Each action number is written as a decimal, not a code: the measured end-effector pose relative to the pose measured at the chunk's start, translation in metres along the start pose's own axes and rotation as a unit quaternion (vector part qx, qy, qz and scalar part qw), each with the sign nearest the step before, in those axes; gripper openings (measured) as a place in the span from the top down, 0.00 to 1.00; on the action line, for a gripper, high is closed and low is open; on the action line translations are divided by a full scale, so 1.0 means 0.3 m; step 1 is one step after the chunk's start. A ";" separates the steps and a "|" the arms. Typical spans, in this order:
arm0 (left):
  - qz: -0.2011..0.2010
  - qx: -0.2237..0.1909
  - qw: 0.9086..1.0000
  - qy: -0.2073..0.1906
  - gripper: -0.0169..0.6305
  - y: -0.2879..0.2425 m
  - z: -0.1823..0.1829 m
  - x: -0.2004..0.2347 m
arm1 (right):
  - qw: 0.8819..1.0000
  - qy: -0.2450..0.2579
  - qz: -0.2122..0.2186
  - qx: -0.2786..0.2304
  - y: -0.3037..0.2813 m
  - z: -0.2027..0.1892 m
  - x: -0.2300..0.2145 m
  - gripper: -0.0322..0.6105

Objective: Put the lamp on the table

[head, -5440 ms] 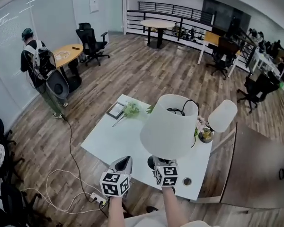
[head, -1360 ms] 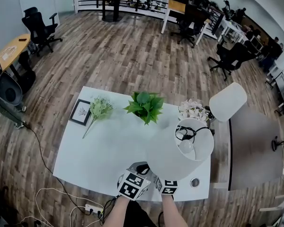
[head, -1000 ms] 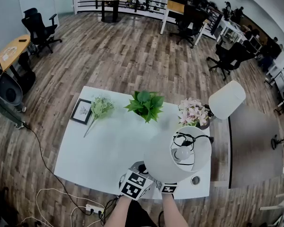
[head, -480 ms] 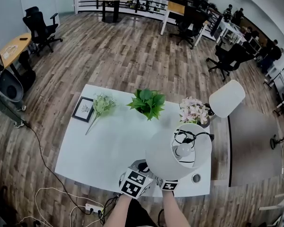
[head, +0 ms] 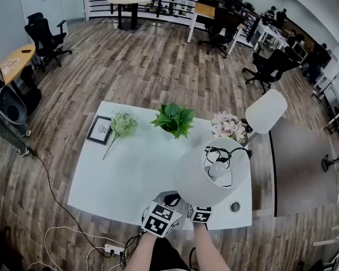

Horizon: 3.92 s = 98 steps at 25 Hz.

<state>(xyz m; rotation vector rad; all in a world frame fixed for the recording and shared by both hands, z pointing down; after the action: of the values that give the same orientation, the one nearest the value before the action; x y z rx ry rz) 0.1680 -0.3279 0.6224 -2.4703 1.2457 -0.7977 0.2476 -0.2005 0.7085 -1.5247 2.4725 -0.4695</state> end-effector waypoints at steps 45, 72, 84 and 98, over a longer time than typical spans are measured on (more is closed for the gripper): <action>0.072 0.015 0.995 -0.073 0.97 0.250 -0.121 -0.443 | 0.998 -0.058 0.040 0.008 0.742 0.042 -0.045 0.73; 0.239 -0.085 0.966 0.052 0.97 0.082 0.038 -0.863 | 0.969 0.024 0.244 0.009 0.828 0.233 -0.377 0.81; 0.277 -0.103 0.954 0.055 0.97 0.100 0.006 -1.027 | 0.958 0.034 0.284 0.000 0.939 0.224 -0.427 0.87; 0.296 -0.102 0.948 0.049 0.97 0.149 -0.004 -1.094 | 0.955 0.018 0.297 -0.001 0.984 0.206 -0.392 0.91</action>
<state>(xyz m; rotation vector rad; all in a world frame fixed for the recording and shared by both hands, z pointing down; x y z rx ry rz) -0.0200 -0.0913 0.4865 -2.0113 2.0512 -0.6507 0.0753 0.0179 0.5428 -0.7021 2.7751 -0.3805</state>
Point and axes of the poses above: the fingertips, and each gripper's own axes: y backward along the fingers, x to its left, z out of its top, the point moved 9 cm from there along y, backward along the fingers, and after that the axes turned 3 degrees about -z, right-handed, at the moved point
